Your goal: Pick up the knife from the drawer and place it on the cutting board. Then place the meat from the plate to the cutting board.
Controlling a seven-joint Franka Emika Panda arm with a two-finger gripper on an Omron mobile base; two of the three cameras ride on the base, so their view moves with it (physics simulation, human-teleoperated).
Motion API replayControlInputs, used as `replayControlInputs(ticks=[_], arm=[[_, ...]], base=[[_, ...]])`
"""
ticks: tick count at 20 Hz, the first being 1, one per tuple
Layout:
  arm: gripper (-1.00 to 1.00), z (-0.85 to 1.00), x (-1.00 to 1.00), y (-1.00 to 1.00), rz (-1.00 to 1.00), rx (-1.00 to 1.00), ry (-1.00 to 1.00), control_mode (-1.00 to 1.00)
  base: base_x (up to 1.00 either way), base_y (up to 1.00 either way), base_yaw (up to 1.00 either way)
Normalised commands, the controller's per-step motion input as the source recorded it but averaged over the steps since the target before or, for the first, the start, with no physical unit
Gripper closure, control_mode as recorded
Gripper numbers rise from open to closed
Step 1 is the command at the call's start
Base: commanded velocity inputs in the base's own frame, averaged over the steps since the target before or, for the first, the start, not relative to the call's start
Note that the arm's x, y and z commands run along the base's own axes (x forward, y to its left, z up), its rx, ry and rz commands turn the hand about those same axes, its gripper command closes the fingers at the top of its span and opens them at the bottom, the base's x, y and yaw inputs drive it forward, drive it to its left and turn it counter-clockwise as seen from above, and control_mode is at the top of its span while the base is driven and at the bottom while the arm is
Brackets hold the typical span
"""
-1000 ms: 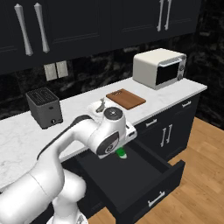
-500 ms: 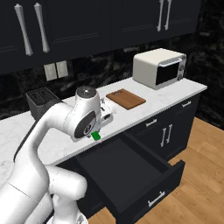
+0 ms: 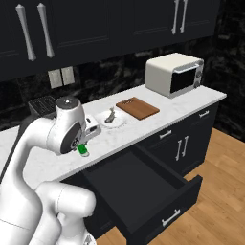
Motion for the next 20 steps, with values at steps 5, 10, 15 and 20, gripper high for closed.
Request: replayControlInputs(ticks=[5, 10, 15, 20], arm=[[1.0, 0.0, -0.3, 0.22, 0.0, 0.01, 0.0, -1.0], [1.0, 0.0, 0.0, 0.0, 0.0, 0.0, 0.0, 1.0], [1.0, 0.0, 0.0, 0.0, 0.0, 0.0, 0.0, 1.0], [1.0, 0.0, 0.0, 0.0, 0.0, 0.0, 0.0, 1.0]], base=[[0.0, 0.0, 0.0], [-0.74, -0.02, 0.02], [-0.9, -0.57, 0.03], [-0.32, -1.0, 0.09]])
